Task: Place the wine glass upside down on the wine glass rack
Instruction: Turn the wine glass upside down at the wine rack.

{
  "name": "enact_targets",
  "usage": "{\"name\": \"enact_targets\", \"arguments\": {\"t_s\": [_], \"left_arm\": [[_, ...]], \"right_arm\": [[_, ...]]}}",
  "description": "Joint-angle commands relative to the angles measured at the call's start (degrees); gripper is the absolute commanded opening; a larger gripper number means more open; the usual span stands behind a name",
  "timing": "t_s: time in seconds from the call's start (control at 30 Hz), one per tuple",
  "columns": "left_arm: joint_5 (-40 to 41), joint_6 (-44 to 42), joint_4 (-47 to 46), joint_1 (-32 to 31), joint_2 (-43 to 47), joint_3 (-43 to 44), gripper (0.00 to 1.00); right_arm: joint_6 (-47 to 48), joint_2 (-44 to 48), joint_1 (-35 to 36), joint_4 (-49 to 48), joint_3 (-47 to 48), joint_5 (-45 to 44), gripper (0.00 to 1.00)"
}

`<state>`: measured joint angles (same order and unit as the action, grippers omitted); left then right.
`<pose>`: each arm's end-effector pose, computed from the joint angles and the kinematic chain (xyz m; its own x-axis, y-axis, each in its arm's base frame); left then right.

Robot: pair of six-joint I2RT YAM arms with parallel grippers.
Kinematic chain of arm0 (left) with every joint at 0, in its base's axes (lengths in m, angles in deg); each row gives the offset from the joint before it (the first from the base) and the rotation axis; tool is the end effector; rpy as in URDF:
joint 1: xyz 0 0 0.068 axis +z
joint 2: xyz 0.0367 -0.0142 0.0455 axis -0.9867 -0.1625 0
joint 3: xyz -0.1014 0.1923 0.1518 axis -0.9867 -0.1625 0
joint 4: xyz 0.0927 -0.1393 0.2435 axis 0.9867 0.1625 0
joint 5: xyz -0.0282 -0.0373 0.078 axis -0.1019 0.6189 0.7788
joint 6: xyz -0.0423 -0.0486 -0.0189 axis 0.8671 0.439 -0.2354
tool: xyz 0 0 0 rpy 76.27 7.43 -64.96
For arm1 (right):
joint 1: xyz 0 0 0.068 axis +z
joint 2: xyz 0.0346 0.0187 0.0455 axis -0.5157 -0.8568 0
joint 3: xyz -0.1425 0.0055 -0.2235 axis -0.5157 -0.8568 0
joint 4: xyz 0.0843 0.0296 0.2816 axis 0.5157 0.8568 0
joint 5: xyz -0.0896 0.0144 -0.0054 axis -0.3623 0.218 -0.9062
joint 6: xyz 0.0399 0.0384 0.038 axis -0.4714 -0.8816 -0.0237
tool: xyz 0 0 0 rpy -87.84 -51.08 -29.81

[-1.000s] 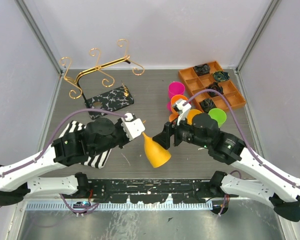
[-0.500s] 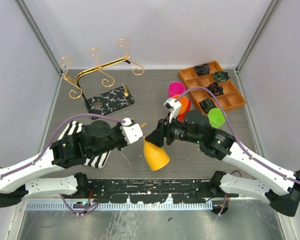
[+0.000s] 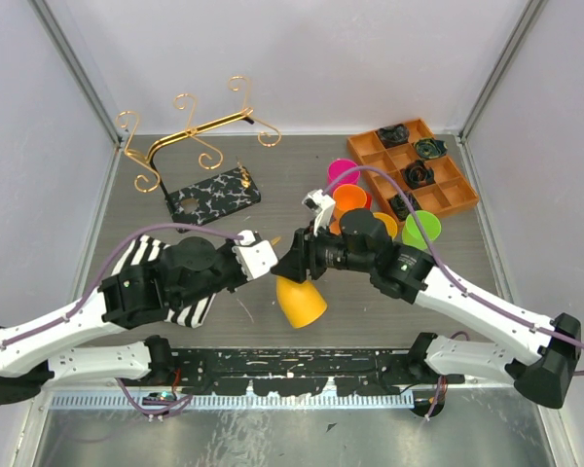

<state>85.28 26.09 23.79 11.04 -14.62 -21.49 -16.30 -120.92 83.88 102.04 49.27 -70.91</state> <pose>0.0994 -0.2215 0.3744 0.1487 0.5155 -0.8439 0.7940 0.4464 0.4126 0.1675 0.2452 0.3298 -0.6320 -0.0323 -0.7743 -0.7000 0.4523 0.5526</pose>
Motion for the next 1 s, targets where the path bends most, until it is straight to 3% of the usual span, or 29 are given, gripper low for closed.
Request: {"name": "enact_targets", "arguments": {"t_s": [0.0,0.43,0.67,0.97], "left_arm": [[1.99,-0.69,-2.70,-0.16,0.60,-0.74,0.00],[5.38,-1.39,-4.20,-0.17,0.71,-2.27,0.00],[7.04,-1.39,-5.14,-0.23,1.79,-3.09,0.00],[7.31,-1.26,-5.12,-0.22,1.69,-3.09,0.00]], "right_arm": [[-0.09,-1.41,0.25,-5.45,2.41,3.61,0.47],[1.45,-2.11,0.24,-6.30,0.60,5.36,0.36],[1.16,-4.04,0.25,-7.40,0.19,6.24,0.42],[0.98,-6.27,0.25,-7.84,0.14,7.65,0.40]]}}
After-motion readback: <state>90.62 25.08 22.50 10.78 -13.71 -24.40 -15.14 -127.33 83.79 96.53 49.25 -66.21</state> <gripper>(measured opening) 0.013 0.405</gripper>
